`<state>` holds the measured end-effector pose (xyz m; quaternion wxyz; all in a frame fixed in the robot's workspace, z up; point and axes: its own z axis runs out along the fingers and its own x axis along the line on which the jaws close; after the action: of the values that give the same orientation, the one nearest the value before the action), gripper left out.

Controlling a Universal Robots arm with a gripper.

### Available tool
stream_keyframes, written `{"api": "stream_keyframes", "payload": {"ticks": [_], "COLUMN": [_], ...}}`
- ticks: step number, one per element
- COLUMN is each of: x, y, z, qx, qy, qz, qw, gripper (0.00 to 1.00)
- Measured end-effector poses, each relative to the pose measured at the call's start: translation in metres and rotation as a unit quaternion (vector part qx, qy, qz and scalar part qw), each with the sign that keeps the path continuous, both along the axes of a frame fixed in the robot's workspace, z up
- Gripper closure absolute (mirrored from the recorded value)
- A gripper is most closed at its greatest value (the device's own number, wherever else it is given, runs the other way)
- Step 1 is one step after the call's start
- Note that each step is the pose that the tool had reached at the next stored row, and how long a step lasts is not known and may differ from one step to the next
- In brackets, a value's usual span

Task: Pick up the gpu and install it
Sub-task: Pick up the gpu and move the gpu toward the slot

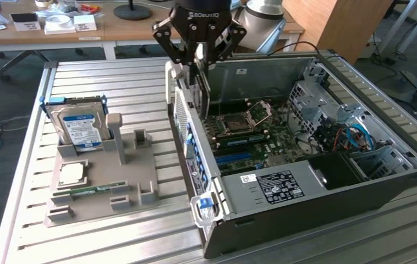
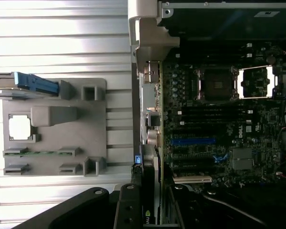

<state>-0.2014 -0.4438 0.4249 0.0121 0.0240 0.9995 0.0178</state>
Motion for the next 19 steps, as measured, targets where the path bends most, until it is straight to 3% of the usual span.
{"api": "stream_keyframes", "payload": {"ticks": [19], "x": [0.059], "y": [0.0000], "z": [0.0000], "qx": [0.0015], "qy": [0.0000], "qz": [0.000], "qw": [1.0000], "gripper": [0.73]}}
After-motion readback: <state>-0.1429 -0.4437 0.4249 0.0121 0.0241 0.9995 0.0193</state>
